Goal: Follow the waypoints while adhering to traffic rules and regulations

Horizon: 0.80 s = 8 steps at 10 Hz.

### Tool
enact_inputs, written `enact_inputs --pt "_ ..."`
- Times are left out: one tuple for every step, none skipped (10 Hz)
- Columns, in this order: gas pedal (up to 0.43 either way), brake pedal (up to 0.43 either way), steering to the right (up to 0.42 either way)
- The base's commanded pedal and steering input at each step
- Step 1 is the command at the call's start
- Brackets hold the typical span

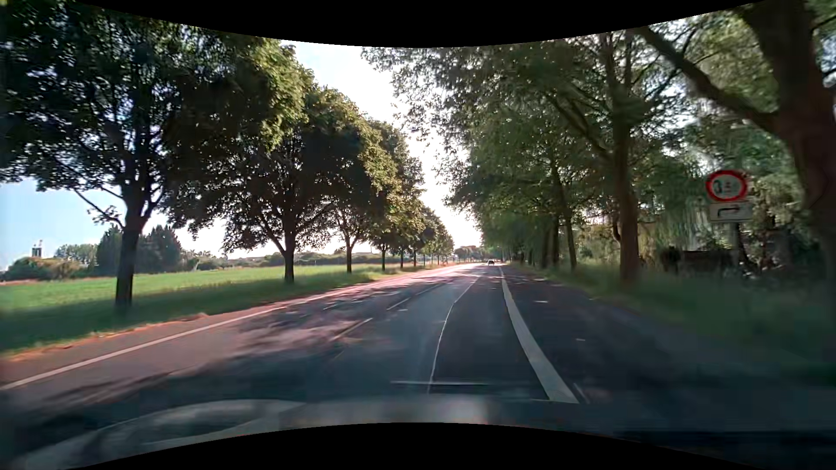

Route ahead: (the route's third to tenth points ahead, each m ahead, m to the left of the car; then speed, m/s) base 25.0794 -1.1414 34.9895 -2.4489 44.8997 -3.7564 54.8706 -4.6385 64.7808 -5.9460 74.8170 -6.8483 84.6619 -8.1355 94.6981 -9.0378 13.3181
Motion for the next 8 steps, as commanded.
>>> enact_inputs --pt "0.079 0.0 0.039" --pt "0.079 0.0 0.038" --pt "0.079 0.0 0.036" --pt "0.079 0.0 0.034" --pt "0.079 0.0 0.031" --pt "0.079 0.0 0.029" --pt "0.079 0.0 0.026" --pt "0.079 0.0 0.025"
